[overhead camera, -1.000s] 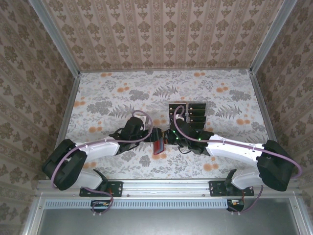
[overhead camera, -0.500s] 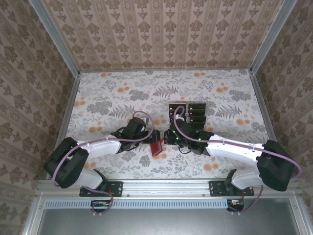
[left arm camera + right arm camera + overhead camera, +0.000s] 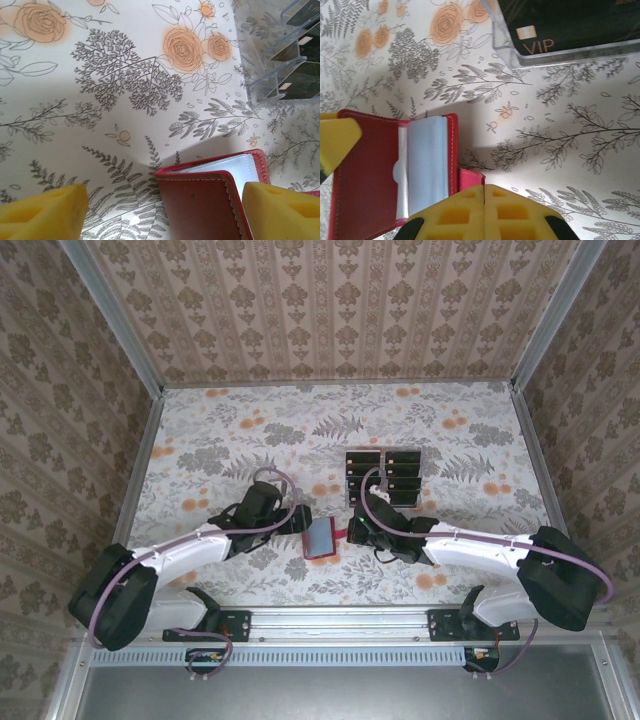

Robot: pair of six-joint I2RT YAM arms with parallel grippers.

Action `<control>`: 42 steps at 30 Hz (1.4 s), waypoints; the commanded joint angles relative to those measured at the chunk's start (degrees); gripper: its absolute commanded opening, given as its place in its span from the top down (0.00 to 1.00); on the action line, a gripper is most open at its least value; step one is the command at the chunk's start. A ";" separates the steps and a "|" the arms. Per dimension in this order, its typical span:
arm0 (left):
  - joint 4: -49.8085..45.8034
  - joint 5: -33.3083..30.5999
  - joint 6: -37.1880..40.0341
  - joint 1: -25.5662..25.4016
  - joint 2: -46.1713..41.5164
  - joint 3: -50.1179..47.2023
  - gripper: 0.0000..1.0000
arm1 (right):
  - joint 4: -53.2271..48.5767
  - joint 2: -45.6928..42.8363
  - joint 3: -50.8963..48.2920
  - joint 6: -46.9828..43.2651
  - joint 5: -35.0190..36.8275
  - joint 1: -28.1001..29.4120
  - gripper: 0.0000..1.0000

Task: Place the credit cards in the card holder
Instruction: Open the card holder at the center of the table.

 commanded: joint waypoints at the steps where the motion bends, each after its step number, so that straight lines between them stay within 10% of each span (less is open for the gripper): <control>1: -3.10 -1.34 0.96 0.72 -1.93 -2.78 0.18 | 1.46 0.63 -2.15 2.32 2.98 -0.84 1.00; 29: -1.35 -8.07 5.89 1.49 8.69 1.15 0.15 | 5.91 6.06 -5.74 6.47 3.71 -1.23 1.00; 42: -11.96 -6.46 10.58 5.10 -3.17 6.56 0.09 | -0.87 -5.34 -4.34 3.44 2.08 -0.10 0.52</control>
